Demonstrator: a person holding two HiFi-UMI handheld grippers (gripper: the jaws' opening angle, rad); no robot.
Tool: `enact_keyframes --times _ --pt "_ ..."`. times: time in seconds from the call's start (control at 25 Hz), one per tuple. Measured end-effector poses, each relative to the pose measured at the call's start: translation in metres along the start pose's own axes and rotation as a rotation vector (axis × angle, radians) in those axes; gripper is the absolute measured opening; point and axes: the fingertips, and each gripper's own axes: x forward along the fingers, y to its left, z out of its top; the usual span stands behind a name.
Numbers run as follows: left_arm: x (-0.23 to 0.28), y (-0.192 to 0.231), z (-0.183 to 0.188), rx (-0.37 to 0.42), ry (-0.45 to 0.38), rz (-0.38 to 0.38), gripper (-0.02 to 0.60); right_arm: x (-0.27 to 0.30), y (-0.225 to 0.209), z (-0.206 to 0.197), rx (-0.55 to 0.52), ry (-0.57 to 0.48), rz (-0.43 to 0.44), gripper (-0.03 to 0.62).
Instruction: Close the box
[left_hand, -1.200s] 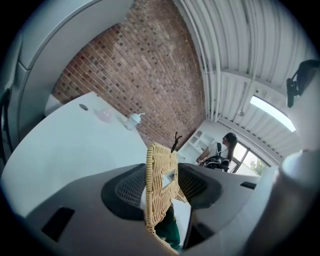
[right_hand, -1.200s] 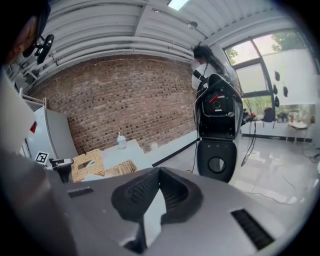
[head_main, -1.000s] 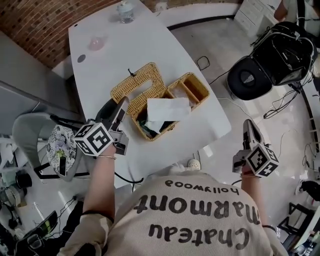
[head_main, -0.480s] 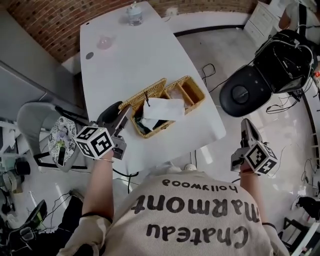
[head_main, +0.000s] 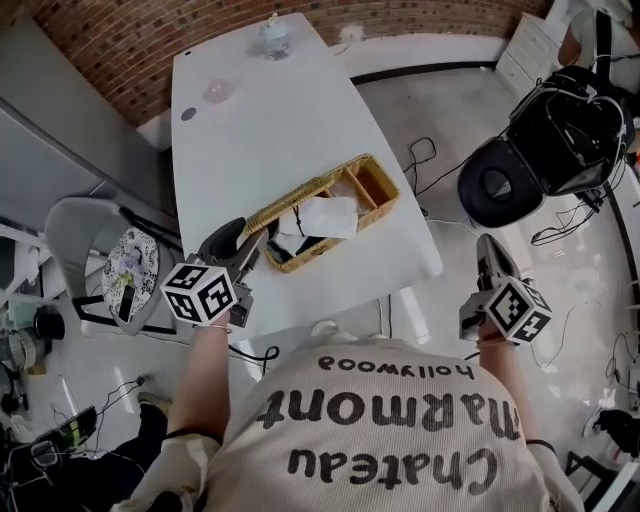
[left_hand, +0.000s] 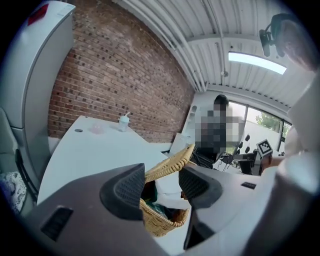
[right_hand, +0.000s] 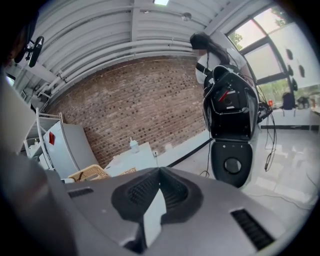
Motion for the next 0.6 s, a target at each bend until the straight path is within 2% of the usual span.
enact_keyframes --times 0.2,0.36,0.6 --pt "-0.008 0.001 -0.007 0.054 -0.001 0.088 0.219 -0.001 0.0 0.001 0.001 0.005 0.026 0.003" --pt "-0.014 -0.001 -0.019 0.021 0.011 0.134 0.221 -0.004 -0.003 -0.001 0.009 0.012 0.037 0.003" --pt "-0.018 -0.005 -0.042 0.005 0.065 0.153 0.219 -0.01 -0.008 -0.007 0.024 0.014 0.039 0.003"
